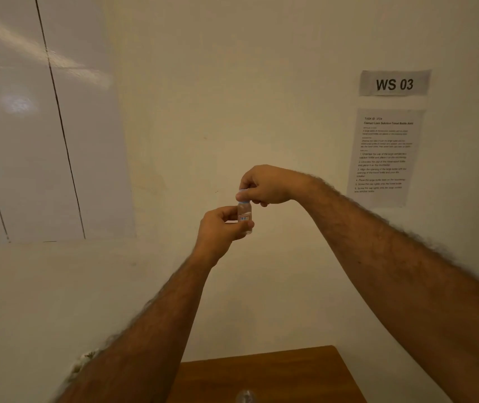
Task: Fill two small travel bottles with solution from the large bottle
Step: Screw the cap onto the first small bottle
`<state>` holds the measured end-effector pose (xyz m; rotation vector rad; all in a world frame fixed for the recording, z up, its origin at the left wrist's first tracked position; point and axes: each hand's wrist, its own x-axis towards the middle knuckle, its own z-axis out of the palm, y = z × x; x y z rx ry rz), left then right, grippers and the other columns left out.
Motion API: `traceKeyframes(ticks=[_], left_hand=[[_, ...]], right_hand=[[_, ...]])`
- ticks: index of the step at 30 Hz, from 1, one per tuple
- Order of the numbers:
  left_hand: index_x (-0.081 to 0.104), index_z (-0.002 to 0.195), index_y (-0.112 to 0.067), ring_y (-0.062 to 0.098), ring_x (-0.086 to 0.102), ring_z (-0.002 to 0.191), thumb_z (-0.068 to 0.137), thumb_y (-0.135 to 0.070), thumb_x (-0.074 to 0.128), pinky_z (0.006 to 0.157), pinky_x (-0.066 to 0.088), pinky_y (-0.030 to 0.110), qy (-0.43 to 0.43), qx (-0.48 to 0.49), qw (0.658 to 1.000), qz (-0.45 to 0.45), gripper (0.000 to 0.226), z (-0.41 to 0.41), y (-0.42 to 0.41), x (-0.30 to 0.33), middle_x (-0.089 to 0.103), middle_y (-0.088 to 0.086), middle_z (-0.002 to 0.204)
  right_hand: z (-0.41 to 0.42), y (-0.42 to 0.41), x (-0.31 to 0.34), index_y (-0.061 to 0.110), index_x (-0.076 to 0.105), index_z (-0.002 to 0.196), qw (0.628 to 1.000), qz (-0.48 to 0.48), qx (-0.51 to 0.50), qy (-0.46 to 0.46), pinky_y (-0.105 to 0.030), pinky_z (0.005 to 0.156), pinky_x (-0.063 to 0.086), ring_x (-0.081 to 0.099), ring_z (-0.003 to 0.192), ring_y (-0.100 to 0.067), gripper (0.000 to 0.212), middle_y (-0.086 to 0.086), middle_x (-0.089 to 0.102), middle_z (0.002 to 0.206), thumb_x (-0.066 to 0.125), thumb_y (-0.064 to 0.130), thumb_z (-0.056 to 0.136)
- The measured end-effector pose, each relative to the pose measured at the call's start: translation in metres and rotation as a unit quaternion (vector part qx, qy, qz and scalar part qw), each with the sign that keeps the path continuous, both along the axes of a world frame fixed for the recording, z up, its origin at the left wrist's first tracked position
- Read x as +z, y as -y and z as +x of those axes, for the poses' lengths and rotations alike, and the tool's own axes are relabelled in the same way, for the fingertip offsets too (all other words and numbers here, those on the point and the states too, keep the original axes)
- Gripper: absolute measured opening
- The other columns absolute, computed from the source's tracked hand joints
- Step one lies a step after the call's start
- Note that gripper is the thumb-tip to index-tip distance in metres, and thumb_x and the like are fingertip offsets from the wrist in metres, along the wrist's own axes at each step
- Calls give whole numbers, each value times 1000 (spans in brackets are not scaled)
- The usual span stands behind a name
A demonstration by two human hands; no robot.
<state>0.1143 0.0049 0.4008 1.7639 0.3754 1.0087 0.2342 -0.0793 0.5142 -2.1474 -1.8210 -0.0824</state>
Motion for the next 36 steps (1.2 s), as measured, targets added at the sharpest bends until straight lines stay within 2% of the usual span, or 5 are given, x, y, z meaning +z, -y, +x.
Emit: traceKeyframes(ticks=[11, 16, 21, 27, 36], left_hand=[[73, 103, -15, 17, 72, 77, 76, -17, 79, 70, 60, 28, -6, 62, 998, 13, 28, 7, 1, -13, 73, -5, 89], [72, 109, -9, 18, 72, 79, 76, -15, 79, 74, 61, 34, -20, 52, 998, 8, 34, 8, 2, -22, 74, 0, 93], [71, 112, -11, 16, 72, 82, 79, -14, 77, 82, 59, 39, -41, 31, 999, 16, 34, 8, 6, -38, 74, 2, 96], [70, 111, -13, 12, 71, 86, 79, -15, 77, 83, 58, 33, -76, 2, 997, 2, 32, 13, 22, -75, 74, 0, 97], [70, 106, -15, 15, 70, 86, 80, -12, 75, 81, 57, 34, -166, -34, 985, -28, 27, 16, 57, -173, 74, 0, 94]], right_hand=[[-3, -3, -18, 11, 67, 103, 998, 18, -8, 60, -29, 72, 46, 59, 89, -17, 32, -3, 65, 101, 53, 39, 97], [-2, 3, -26, 12, 67, 104, 1000, 17, -8, 7, -23, 59, 42, 61, 69, -9, 27, 2, 66, 90, 60, 36, 94], [2, 15, -37, 18, 59, 122, 999, -29, -14, -40, -22, 61, 46, 66, 71, -10, 48, 10, 60, 87, 73, 42, 82], [13, 28, -83, 23, 62, 89, 997, -46, -24, -63, -26, 62, 53, 66, 68, -10, 18, 6, 64, 85, 76, 29, 79], [20, 56, -187, 18, 65, 86, 985, -107, -53, -124, -20, 56, 42, 58, 68, -8, 18, 7, 60, 78, 78, 26, 78]])
